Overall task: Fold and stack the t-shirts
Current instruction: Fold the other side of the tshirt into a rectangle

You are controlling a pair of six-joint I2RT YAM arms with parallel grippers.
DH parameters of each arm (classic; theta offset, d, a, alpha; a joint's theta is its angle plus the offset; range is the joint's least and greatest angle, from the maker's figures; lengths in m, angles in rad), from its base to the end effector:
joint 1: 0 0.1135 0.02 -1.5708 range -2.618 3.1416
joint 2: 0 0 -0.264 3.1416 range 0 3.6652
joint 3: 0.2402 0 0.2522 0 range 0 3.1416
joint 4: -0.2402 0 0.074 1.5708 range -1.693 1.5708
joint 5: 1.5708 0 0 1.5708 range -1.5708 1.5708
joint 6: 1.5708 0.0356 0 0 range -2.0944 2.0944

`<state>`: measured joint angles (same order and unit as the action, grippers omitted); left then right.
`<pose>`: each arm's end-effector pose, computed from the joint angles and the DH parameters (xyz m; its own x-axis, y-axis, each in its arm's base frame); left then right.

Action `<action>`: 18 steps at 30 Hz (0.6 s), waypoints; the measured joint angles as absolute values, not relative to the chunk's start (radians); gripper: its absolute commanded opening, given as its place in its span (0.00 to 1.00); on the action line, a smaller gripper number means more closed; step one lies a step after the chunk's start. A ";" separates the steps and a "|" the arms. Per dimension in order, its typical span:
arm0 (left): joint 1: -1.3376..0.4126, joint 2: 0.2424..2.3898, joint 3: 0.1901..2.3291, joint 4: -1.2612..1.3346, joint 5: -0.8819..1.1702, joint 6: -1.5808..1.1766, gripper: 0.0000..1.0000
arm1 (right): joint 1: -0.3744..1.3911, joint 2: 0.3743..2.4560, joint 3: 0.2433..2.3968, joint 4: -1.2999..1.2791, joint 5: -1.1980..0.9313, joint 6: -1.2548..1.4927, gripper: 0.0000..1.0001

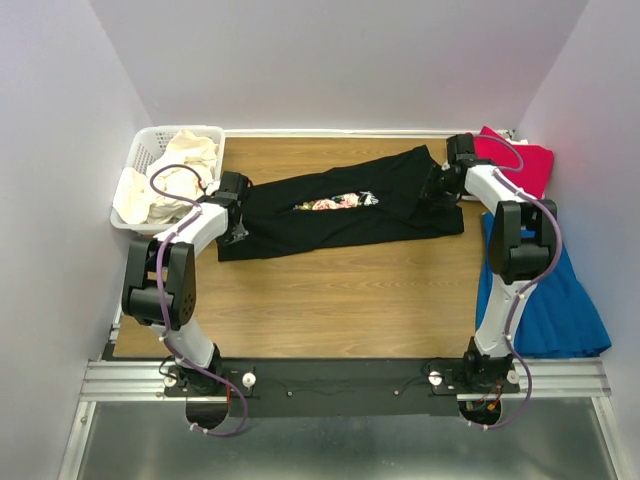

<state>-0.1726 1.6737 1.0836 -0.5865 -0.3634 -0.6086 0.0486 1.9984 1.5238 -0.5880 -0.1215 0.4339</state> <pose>0.3226 -0.0434 0.1906 -0.7612 -0.4097 -0.5027 -0.4987 0.8654 0.0497 0.4273 0.0251 0.1996 -0.8368 0.3771 -0.3970 0.2697 0.9148 0.3006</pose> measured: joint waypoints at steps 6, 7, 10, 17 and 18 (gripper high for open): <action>-0.174 1.702 1.066 -0.566 -0.332 -0.617 0.33 | 0.049 2.086 1.539 -0.576 -0.129 0.418 0.54; -0.175 1.703 1.056 -0.566 -0.331 -0.619 0.33 | 0.049 2.089 1.544 -0.576 -0.130 0.417 0.53; -0.179 1.703 1.026 -0.577 -0.330 -0.632 0.30 | 0.049 2.091 1.546 -0.572 -0.130 0.417 0.53; -0.182 1.644 0.973 -0.629 -0.326 -0.654 0.13 | 0.049 2.093 1.545 -0.572 -0.118 0.429 0.52; -0.184 1.618 0.956 -0.647 -0.323 -0.659 0.11 | 0.049 2.094 1.545 -0.572 -0.115 0.433 0.52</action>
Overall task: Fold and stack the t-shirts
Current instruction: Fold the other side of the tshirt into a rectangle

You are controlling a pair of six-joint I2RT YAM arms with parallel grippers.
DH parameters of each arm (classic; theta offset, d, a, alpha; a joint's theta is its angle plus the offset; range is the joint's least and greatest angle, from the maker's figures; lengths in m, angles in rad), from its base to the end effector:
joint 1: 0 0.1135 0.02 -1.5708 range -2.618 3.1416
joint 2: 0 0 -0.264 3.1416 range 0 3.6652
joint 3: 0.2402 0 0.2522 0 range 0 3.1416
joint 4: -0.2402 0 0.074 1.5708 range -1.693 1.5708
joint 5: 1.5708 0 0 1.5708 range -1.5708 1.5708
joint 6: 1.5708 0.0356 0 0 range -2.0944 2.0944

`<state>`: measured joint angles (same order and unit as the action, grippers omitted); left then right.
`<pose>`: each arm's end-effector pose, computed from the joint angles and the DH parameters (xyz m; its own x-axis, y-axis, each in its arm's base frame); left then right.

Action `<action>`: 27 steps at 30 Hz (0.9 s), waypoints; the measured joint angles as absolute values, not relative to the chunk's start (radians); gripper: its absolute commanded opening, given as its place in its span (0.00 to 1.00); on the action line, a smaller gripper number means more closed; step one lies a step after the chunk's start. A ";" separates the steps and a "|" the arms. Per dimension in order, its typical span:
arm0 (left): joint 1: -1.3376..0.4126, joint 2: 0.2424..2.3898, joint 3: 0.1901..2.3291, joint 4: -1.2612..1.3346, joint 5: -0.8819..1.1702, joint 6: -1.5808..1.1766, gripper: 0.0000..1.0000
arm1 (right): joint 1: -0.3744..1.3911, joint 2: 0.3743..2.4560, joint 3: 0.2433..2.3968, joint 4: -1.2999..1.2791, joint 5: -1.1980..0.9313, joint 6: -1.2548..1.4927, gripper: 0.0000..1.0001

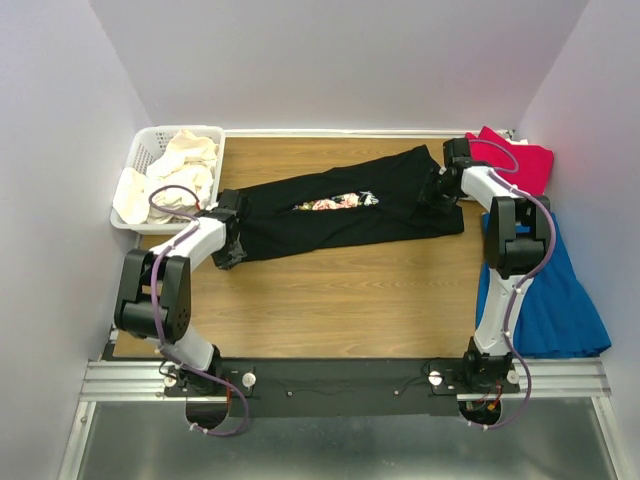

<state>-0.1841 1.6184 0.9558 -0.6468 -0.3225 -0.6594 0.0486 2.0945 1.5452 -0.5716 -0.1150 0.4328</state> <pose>0.2876 -0.0421 0.1697 -0.8077 -0.4406 -0.3918 -0.5082 0.8571 0.0837 0.4391 0.0254 0.1669 -0.8576 0.3754 -0.3514 0.2882 0.9169 0.2762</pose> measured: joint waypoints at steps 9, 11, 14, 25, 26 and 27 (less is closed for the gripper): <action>-0.200 1.493 0.866 -0.707 -0.275 -0.664 0.01 | 0.047 2.097 1.546 -0.574 -0.089 0.472 0.52; -0.205 1.493 0.861 -0.716 -0.275 -0.667 0.07 | 0.047 2.097 1.546 -0.574 -0.089 0.475 0.52; -0.209 1.481 0.875 -0.723 -0.275 -0.679 0.13 | 0.047 2.097 1.546 -0.574 -0.088 0.478 0.52; -0.210 1.443 0.968 -0.643 -0.302 -0.735 0.18 | 0.043 2.078 1.518 -0.568 -0.041 0.497 0.52; -0.210 1.456 0.968 -0.625 -0.302 -0.739 0.19 | 0.042 2.077 1.517 -0.569 -0.039 0.497 0.52; -0.210 1.477 0.968 -0.606 -0.301 -0.742 0.19 | 0.039 2.077 1.517 -0.570 -0.038 0.497 0.52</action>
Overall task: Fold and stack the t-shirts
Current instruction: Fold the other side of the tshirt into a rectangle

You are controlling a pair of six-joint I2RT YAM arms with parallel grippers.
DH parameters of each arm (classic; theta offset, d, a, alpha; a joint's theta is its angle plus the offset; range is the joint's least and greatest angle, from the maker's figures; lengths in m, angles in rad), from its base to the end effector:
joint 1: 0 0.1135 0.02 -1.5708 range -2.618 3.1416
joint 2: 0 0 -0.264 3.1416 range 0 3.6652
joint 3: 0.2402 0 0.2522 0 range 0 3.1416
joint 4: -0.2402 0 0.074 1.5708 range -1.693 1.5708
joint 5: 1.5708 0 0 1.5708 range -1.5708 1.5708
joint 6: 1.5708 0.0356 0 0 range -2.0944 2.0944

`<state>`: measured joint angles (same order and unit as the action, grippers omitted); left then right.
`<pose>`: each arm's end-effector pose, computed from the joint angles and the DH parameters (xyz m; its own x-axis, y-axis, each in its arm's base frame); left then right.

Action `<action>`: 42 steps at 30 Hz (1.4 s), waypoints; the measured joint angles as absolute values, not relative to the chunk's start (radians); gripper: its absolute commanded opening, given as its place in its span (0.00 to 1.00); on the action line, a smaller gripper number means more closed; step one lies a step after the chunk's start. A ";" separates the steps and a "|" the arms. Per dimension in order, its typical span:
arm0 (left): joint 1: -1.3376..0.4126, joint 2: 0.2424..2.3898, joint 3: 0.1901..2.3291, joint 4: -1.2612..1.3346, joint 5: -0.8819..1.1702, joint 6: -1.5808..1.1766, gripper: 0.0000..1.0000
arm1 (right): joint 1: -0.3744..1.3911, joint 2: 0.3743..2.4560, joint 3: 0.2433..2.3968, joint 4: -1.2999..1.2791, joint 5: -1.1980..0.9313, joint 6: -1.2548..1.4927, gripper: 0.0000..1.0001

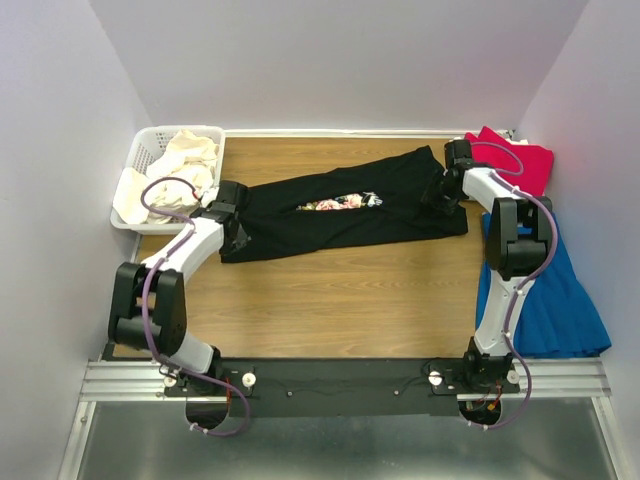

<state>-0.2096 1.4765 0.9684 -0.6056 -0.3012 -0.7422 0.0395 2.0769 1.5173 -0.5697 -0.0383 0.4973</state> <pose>0.2819 -0.0492 0.2127 -0.6946 -0.5122 -0.5052 -0.5412 0.8347 -0.1021 0.4339 0.0185 0.1661 -0.8206 0.4447 -0.3590 0.3819 0.8940 0.2343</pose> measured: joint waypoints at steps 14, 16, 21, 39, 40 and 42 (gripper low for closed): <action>-0.210 1.720 1.026 -0.465 -0.301 -0.749 0.23 | 0.037 2.076 1.518 -0.573 -0.038 0.496 0.52; -0.210 1.726 1.030 -0.460 -0.301 -0.749 0.23 | 0.036 2.075 1.517 -0.573 -0.033 0.496 0.52; -0.212 1.710 1.001 -0.442 -0.299 -0.749 0.23 | 0.028 2.068 1.504 -0.573 -0.016 0.497 0.52; -0.240 1.583 0.835 -0.415 -0.173 -0.728 0.22 | -0.022 2.062 1.497 -0.592 -0.016 0.497 0.52; -0.240 1.572 0.823 -0.407 -0.160 -0.728 0.22 | -0.022 2.059 1.493 -0.591 -0.014 0.496 0.52; -0.240 1.559 0.809 -0.400 -0.138 -0.727 0.22 | -0.022 2.053 1.484 -0.591 -0.010 0.496 0.52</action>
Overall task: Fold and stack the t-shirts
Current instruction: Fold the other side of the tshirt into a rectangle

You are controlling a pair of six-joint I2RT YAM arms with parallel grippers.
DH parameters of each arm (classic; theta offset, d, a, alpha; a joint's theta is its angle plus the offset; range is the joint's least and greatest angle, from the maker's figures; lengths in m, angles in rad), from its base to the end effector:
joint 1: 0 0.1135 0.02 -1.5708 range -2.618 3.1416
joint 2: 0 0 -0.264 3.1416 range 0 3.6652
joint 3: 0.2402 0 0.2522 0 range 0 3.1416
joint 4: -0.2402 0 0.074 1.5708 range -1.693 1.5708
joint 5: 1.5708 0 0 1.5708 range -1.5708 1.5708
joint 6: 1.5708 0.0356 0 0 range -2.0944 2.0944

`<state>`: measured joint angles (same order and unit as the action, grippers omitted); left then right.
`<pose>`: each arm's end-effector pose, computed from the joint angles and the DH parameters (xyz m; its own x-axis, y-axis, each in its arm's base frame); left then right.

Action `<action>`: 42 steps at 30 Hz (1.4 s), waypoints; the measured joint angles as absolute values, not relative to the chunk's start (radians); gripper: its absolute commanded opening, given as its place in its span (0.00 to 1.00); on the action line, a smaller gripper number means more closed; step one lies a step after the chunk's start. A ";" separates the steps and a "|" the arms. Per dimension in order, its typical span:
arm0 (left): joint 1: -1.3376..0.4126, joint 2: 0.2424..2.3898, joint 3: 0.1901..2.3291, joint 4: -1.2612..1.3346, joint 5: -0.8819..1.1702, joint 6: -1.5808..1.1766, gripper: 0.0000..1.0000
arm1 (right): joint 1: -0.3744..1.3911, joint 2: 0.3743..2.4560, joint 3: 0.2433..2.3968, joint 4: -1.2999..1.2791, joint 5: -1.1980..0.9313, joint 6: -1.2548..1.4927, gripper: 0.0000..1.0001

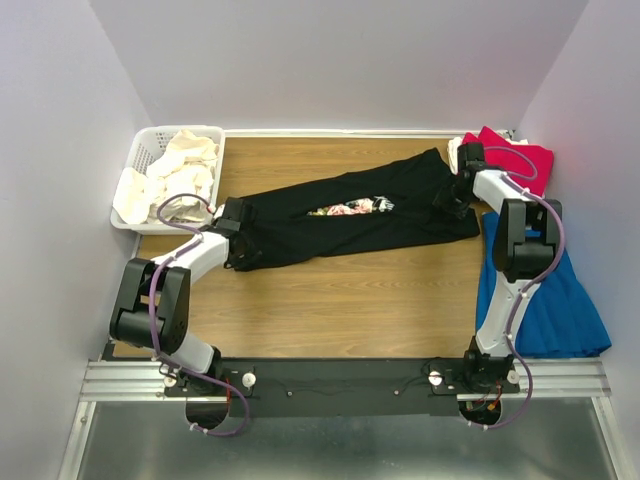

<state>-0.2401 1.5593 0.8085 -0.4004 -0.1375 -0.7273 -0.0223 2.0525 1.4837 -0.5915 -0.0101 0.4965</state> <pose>0.2746 -0.0622 0.1544 -0.7832 -0.4863 -0.3875 -0.4543 0.8730 -0.1774 0.4247 -0.0091 0.1656 -0.7973 0.4942 -0.3465 0.4527 0.8693 0.1982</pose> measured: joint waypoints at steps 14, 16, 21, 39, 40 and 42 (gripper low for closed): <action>-0.293 1.449 0.681 -0.384 0.131 -0.773 0.15 | -0.033 2.028 1.472 -0.669 0.016 0.491 0.51; -0.311 1.433 0.685 -0.404 0.132 -0.792 0.13 | -0.034 2.023 1.472 -0.692 0.022 0.488 0.51; -0.398 1.449 0.743 -0.535 0.049 -0.850 0.13 | -0.035 2.021 1.471 -0.734 0.030 0.486 0.51; -0.484 1.527 0.850 -0.806 -0.250 -0.991 0.10 | -0.035 1.943 1.463 -0.765 0.059 0.478 0.51; -0.482 1.523 0.846 -0.810 -0.255 -0.995 0.09 | -0.035 1.943 1.463 -0.765 0.059 0.478 0.51; -0.477 1.506 0.834 -0.836 -0.273 -1.029 0.09 | -0.035 1.943 1.463 -0.765 0.059 0.478 0.51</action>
<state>-0.4770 1.5063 0.8345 -0.8356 -0.2733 -1.0294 -0.0349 1.9427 1.4628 -0.7647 0.0589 0.4778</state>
